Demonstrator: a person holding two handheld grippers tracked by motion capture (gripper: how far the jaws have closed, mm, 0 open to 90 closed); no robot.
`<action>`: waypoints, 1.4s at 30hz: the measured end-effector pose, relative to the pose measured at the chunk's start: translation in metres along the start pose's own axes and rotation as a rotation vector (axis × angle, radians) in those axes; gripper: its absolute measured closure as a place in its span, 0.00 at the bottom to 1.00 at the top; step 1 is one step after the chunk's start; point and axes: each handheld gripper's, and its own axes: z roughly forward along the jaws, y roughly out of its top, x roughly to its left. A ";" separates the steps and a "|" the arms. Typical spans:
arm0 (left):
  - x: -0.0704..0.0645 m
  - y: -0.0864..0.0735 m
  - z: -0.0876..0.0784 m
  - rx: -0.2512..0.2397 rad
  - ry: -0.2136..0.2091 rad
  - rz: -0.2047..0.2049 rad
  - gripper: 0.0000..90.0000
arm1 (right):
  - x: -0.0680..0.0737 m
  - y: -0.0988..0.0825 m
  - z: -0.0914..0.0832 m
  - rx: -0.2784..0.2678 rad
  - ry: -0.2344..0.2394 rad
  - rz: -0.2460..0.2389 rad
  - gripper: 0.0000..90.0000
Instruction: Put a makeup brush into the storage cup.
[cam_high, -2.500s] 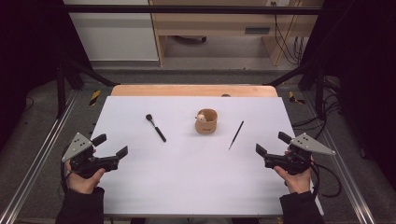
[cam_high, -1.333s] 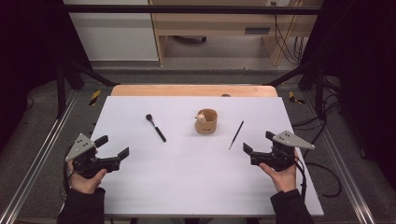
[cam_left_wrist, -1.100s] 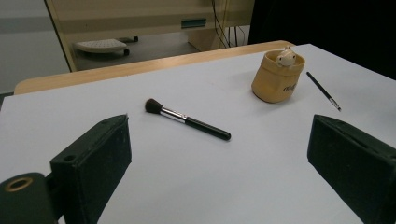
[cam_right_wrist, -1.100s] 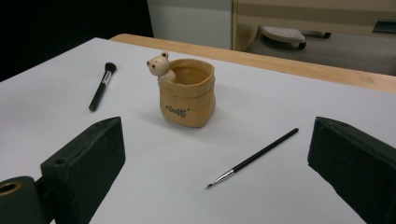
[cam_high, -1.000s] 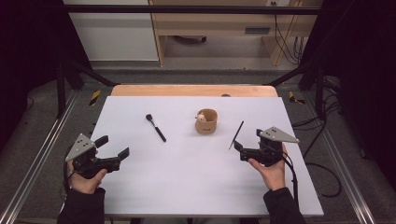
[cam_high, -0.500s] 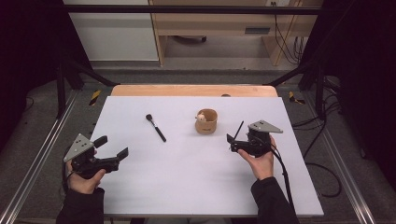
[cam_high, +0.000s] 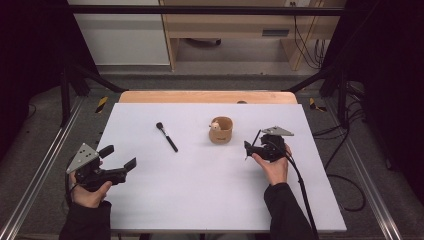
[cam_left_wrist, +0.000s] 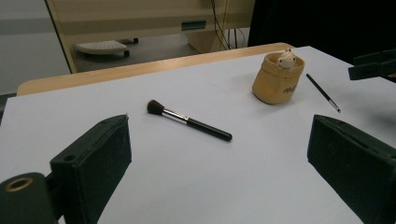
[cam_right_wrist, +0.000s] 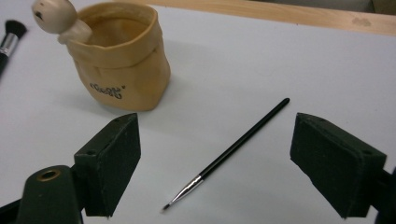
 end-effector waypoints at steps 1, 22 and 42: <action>0.000 0.000 0.000 -0.001 -0.002 0.001 0.06 | -0.001 -0.001 0.002 0.005 -0.004 -0.002 0.20; -0.002 0.000 0.002 0.007 -0.007 0.007 0.06 | -0.004 -0.015 0.038 0.118 -0.031 0.017 0.36; -0.003 0.000 0.004 0.016 -0.012 0.009 0.07 | 0.000 -0.021 0.042 0.159 -0.049 -0.047 0.60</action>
